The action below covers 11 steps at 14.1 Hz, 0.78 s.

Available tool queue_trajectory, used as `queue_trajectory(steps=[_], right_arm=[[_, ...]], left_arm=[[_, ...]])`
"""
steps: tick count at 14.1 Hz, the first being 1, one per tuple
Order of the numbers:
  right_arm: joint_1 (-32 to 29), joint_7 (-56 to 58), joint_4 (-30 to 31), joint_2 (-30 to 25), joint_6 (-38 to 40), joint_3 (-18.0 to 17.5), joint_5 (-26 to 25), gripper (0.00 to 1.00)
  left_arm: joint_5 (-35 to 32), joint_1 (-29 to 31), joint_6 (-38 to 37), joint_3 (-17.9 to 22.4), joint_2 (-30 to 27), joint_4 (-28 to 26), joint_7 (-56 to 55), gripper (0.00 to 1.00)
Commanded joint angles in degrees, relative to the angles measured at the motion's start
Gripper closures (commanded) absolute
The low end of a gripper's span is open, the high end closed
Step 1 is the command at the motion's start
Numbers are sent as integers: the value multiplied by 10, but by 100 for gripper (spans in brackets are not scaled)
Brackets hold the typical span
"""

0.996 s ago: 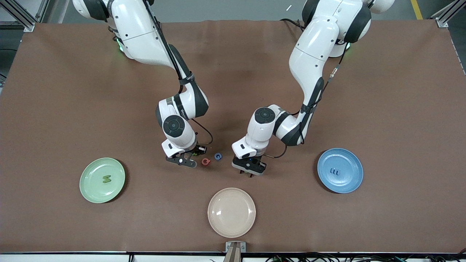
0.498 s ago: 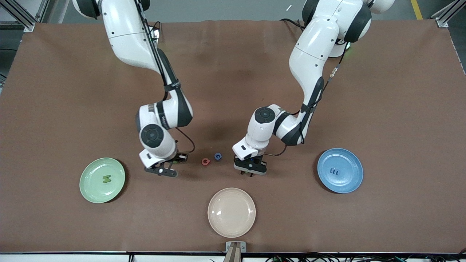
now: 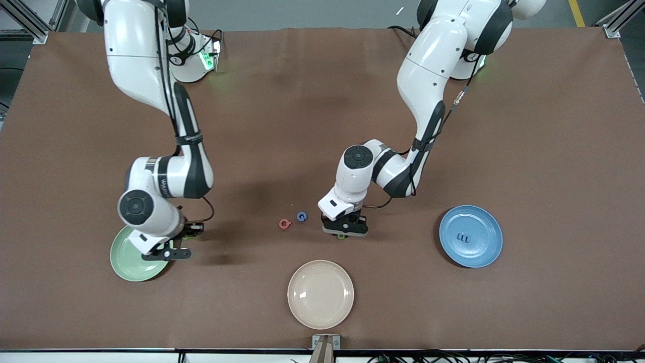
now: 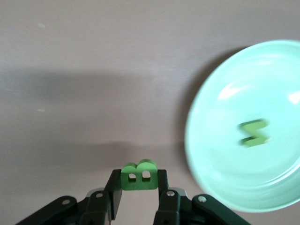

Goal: Sort upper and lower case letters into plates
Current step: 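Place the green B on the green plate with the right gripper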

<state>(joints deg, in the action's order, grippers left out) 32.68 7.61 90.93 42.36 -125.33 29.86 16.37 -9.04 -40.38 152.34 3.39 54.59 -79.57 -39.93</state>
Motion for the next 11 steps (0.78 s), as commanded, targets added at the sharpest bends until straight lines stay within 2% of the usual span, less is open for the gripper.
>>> queue_trajectory(steps=[1,2,4,6,9,11], right_arm=[[-50,100,-13,-1,-3,-9,-10,86],[-66,134,-21,3,-5,-9,-10,86],[-88,170,-23,9,-16,-12,-8,78],[-89,170,-17,9,-26,-16,-5,64],[-91,167,-11,9,-23,-32,-2,36],[-91,167,-11,9,-24,-33,-2,27]], left_arm=[[-3,-3,-24,-1,-5,-30,-15,56],[-3,-1,-24,-1,-3,-30,-14,56],[-1,0,-24,-1,-1,-29,-15,56],[-2,0,-23,-1,1,-20,-14,56],[-5,-3,-21,-1,3,-20,-8,56],[-5,-3,-19,-1,8,-14,-5,56]])
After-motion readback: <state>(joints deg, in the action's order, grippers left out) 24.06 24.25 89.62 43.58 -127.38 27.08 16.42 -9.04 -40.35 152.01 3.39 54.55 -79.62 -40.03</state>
